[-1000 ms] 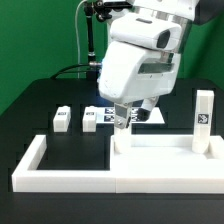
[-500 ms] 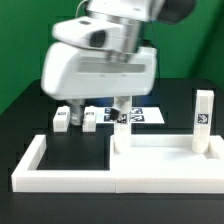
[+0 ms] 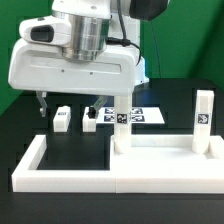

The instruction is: Assemble desk

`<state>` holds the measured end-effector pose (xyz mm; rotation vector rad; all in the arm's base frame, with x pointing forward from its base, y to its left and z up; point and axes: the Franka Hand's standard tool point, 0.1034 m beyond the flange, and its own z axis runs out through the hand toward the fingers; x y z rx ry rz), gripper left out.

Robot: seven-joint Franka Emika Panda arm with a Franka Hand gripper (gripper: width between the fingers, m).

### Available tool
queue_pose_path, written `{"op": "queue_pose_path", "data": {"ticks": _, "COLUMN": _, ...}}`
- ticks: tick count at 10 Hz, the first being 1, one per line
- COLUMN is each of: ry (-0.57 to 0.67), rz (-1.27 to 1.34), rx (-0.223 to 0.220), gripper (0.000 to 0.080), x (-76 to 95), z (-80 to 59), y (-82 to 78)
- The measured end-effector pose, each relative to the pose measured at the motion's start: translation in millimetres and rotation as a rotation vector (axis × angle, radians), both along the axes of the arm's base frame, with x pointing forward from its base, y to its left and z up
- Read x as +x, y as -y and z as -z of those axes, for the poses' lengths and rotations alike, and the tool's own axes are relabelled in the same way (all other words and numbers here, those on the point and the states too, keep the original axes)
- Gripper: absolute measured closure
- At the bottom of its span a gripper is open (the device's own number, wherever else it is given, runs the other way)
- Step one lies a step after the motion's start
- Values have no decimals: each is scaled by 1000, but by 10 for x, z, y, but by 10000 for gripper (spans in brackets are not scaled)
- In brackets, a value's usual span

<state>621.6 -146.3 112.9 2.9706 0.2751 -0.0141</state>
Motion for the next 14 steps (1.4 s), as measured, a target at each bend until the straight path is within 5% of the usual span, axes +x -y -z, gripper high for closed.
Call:
{"op": "queue_pose_path", "data": {"ticks": 2, "ry": 8, "rz": 260, "rx": 116, "gripper": 151, "x": -212, "z": 101, "y": 262}}
{"op": "queue_pose_path", "data": {"ticks": 3, "ry": 0, "rz": 301, "rx": 123, "gripper": 151, "x": -326, "z": 142, "y": 413}}
{"op": "queue_pose_path", "data": {"ticks": 5, "ry": -47, "rz": 498, "rx": 234, "gripper": 151, "x": -639, "z": 258, "y": 597}}
{"op": "queue_pose_path", "data": {"ticks": 6, "ry": -90, "rz": 551, "rx": 255, "gripper": 151, "x": -710, "z": 284, "y": 616}}
{"op": "queue_pose_path", "data": {"ticks": 14, "ry": -152, "rz": 557, "rx": 274, "gripper": 151, "x": -770, "z": 304, "y": 575}}
